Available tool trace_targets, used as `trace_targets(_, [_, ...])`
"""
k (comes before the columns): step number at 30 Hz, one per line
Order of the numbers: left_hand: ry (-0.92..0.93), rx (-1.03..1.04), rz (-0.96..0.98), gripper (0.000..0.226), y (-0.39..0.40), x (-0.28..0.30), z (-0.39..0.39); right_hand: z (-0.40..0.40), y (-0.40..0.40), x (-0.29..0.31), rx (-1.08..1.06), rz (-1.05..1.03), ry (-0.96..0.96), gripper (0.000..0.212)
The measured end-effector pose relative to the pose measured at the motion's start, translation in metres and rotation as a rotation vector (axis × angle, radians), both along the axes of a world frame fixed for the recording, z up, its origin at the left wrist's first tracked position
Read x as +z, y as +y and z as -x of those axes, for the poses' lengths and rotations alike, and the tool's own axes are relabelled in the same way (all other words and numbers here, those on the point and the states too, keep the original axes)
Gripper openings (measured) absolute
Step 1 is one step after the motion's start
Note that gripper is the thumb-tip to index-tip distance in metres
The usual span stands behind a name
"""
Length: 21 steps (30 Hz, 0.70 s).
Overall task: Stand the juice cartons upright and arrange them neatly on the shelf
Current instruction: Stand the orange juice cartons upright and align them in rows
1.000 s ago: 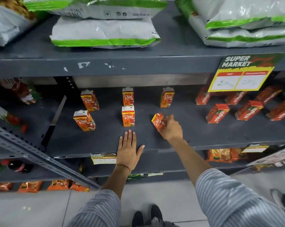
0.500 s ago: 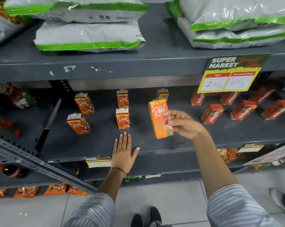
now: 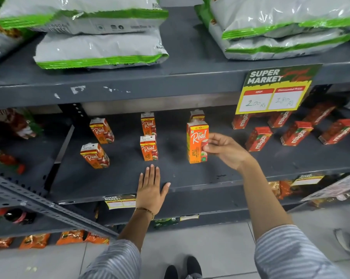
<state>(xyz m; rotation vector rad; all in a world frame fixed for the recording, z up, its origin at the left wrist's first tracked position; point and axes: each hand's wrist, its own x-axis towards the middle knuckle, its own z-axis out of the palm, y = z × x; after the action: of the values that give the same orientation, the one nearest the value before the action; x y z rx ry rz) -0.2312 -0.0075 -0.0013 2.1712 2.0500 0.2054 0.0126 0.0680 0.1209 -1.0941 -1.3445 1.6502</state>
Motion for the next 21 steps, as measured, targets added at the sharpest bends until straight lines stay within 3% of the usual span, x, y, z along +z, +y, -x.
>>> trace_targets(6, [0.036, 0.002, 0.002, 0.097, 0.003, -0.007, 0.003, 0.005, 0.027, -0.045, -0.4, -0.018, -0.177, 0.046])
trace_targets(14, [0.004, -0.005, 0.004, 0.097, 0.003, -0.01, 0.005, 0.001, 0.038, -0.076, -0.45, 0.023, -0.301, 0.045])
trace_targets(16, [-0.111, 0.043, -0.017, 0.092, 0.003, -0.011, 0.005, 0.005, 0.032, -0.083, -0.451, 0.031, -0.358, 0.043])
trace_targets(18, [-0.37, 0.19, -0.071, 0.085, 0.005, -0.009, 0.004, 0.014, 0.025, -0.088, -0.46, 0.036, -0.401, 0.044])
trace_targets(21, [-0.695, 0.465, -0.102, 0.093, 0.021, 0.003, 0.003, 0.031, 0.024, -0.092, -0.515, 0.046, -0.466, 0.058])
